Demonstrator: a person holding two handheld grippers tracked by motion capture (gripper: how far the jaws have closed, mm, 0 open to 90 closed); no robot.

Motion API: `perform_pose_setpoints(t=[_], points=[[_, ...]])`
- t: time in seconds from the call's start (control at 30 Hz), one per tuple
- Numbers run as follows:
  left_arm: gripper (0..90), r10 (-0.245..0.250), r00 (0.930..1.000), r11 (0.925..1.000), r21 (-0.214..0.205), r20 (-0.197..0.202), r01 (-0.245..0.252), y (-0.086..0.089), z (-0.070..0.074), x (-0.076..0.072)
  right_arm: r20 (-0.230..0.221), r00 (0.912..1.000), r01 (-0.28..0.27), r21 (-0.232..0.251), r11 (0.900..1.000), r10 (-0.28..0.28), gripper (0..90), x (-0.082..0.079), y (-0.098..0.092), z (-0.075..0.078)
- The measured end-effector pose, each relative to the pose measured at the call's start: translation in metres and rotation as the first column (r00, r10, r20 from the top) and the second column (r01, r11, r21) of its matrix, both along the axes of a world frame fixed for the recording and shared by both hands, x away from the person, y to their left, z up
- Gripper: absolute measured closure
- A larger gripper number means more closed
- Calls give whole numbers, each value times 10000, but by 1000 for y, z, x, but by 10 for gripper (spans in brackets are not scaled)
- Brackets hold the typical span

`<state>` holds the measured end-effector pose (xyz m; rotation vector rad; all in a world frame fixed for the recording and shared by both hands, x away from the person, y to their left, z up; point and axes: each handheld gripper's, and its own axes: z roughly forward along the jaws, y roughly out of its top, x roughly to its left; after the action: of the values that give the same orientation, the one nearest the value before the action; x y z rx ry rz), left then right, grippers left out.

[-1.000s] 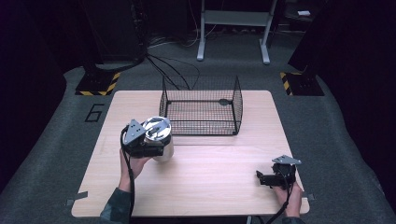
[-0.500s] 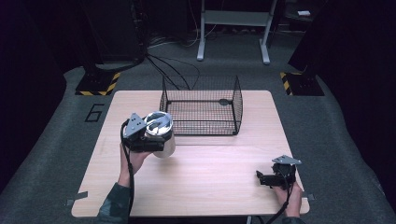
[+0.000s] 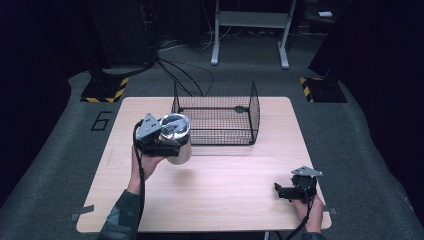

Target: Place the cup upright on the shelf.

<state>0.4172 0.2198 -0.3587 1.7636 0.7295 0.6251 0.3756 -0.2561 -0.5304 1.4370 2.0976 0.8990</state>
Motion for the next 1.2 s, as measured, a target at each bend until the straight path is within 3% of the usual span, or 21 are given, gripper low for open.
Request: perform_pose_setpoints(t=[0.53, 1.2], points=[[37, -564, 9983, 9982, -212, -163, 561, -9, 23, 15, -5, 10000, -2, -1, 10000, 2, 0, 0, 0, 0], [37, -1137, 9935, 9931, -271, 49, 1138, -30, 60, 40, -7, 10000, 2, 5, 10000, -2, 0, 0, 0, 0]])
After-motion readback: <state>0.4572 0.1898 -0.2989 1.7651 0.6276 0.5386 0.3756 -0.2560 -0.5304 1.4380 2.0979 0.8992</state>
